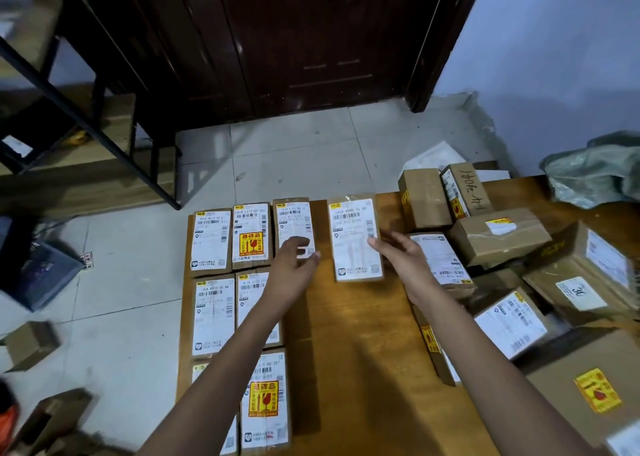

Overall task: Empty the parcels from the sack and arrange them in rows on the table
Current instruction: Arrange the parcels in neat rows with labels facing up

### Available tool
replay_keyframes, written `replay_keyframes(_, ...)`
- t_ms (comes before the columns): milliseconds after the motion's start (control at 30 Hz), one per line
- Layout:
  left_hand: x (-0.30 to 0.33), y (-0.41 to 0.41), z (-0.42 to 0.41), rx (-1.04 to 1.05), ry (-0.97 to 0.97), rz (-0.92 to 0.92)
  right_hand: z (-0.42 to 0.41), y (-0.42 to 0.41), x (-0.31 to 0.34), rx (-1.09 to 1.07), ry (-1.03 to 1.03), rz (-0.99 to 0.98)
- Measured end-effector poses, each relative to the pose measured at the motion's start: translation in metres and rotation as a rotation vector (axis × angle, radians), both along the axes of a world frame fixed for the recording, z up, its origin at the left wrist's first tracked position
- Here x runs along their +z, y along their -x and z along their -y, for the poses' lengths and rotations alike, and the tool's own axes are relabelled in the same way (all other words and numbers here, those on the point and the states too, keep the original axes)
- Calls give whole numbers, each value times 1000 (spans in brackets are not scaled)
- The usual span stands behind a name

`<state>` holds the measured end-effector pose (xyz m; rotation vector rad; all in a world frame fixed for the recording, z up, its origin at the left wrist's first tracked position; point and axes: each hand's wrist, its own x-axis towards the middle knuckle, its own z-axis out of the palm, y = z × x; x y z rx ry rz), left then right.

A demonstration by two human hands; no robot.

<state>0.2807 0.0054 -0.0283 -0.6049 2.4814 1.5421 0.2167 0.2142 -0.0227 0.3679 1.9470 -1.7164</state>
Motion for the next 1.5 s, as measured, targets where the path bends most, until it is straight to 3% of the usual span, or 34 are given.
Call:
replay_keyframes(167, 5, -29, -11, 196, -482, 147, 8, -37, 4, -16, 84, 97)
replay_keyframes(267, -2, -48, -13, 211, -538, 173, 12, -60, -8, -16, 79, 146)
replay_keyframes(333, -4, -59, -12, 188, -445, 164, 12, -71, -18, -22, 80, 180)
replay_keyframes(533, -19, -110, 31, 279, 113, -90, 8, -96, -49, 19, 24, 286)
replay_keyframes(733, -43, -151, 92, 422, 401, 18, 30, -107, -71, 87, -76, 297)
replay_keyframes(900, -59, -169, 104, 415, 406, 111, 55, -103, -90, 102, -124, 246)
replay_keyframes(1200, -60, -173, 101, 390, 383, 92, 79, -101, -81, 131, -331, 79)
replay_keyframes(1500, -62, -172, 104, 384, 387, 110, 81, -99, -79, 132, -342, 53)
